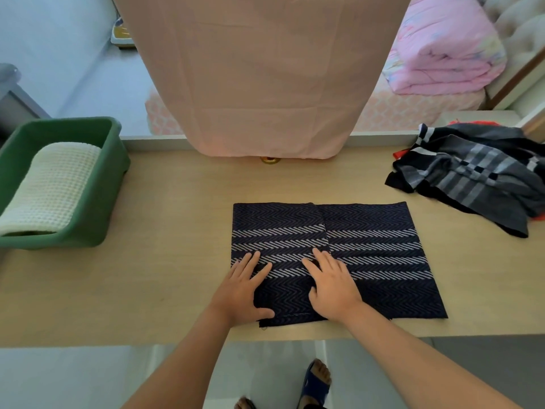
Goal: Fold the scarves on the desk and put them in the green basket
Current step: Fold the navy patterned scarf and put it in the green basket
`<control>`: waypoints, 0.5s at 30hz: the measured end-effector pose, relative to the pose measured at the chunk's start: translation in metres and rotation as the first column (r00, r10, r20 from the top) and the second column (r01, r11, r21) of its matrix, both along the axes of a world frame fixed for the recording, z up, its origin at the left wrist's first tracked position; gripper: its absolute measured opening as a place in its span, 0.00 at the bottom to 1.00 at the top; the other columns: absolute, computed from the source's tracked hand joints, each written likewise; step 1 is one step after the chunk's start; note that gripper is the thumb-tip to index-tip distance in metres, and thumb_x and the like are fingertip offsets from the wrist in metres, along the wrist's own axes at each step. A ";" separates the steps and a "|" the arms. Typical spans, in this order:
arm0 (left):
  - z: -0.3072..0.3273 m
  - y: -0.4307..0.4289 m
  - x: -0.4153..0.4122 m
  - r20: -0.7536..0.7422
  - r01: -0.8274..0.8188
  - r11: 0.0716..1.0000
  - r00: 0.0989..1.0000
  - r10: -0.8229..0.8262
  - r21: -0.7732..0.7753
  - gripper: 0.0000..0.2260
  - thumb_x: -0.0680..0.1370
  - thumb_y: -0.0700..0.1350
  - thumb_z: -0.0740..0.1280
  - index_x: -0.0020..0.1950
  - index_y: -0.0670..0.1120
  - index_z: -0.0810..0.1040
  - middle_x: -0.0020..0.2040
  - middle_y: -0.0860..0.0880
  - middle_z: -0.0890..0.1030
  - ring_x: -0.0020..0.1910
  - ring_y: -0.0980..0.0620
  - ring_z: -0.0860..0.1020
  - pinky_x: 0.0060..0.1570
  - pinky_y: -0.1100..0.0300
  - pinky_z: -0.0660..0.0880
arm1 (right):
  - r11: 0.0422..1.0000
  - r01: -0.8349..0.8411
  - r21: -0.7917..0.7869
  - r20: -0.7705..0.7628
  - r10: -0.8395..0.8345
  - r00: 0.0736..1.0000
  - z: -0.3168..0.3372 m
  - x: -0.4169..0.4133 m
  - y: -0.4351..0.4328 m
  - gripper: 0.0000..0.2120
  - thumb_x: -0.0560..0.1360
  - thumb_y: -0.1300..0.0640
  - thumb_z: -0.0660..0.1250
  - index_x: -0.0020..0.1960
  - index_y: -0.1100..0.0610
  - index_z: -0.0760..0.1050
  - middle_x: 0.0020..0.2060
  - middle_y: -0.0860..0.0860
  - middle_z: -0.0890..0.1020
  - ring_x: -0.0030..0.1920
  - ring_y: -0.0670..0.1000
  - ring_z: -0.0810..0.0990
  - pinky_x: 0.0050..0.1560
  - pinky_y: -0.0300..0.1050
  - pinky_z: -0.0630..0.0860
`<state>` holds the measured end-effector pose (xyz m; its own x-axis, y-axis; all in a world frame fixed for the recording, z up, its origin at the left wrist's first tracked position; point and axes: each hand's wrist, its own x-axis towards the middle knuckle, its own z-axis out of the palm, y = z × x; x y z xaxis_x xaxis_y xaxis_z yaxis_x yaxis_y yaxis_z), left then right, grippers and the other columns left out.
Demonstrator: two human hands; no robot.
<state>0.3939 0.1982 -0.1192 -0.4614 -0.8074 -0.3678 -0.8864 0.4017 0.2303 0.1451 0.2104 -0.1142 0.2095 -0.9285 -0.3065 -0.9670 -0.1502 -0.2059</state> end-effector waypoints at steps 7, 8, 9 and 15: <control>0.012 -0.023 -0.015 -0.104 -0.167 0.973 0.983 0.152 -0.161 0.19 0.80 0.62 0.55 0.64 0.55 0.74 0.68 0.53 0.69 0.69 0.49 0.66 0.66 0.55 0.63 | 0.969 0.226 -0.096 0.080 -0.219 0.972 0.021 0.002 -0.049 0.14 0.77 0.55 0.61 0.62 0.49 0.75 0.59 0.50 0.72 0.58 0.53 0.73 0.58 0.49 0.71; 0.012 -0.029 -0.021 -0.116 -0.183 0.967 0.980 0.164 -0.179 0.17 0.81 0.59 0.56 0.65 0.54 0.74 0.67 0.53 0.70 0.67 0.50 0.67 0.65 0.55 0.64 | 0.948 0.305 -0.094 0.126 -0.293 0.948 0.025 0.001 -0.062 0.12 0.78 0.56 0.62 0.60 0.49 0.76 0.59 0.50 0.71 0.56 0.53 0.74 0.54 0.49 0.74; 0.011 -0.034 -0.026 -0.124 -0.191 0.963 0.978 0.169 -0.190 0.17 0.82 0.58 0.56 0.68 0.54 0.72 0.69 0.52 0.69 0.69 0.49 0.66 0.66 0.55 0.63 | 0.920 0.386 -0.061 0.178 -0.371 0.912 0.028 -0.001 -0.075 0.10 0.79 0.56 0.61 0.57 0.49 0.78 0.59 0.50 0.70 0.55 0.54 0.74 0.51 0.48 0.76; 0.002 -0.056 -0.047 0.066 -0.151 0.988 0.986 0.153 -0.024 0.31 0.82 0.62 0.54 0.80 0.60 0.43 0.80 0.50 0.40 0.79 0.45 0.40 0.77 0.47 0.47 | 0.823 0.480 0.304 0.424 -0.568 0.705 0.023 -0.011 -0.137 0.13 0.80 0.60 0.63 0.60 0.49 0.82 0.60 0.48 0.81 0.46 0.51 0.82 0.41 0.41 0.76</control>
<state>0.3472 0.1420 -0.1174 -0.3078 -0.8732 -0.3780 -0.9506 0.2649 0.1621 0.1345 0.0739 -0.0915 -0.1380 -0.8798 -0.4549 -0.6468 0.4279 -0.6313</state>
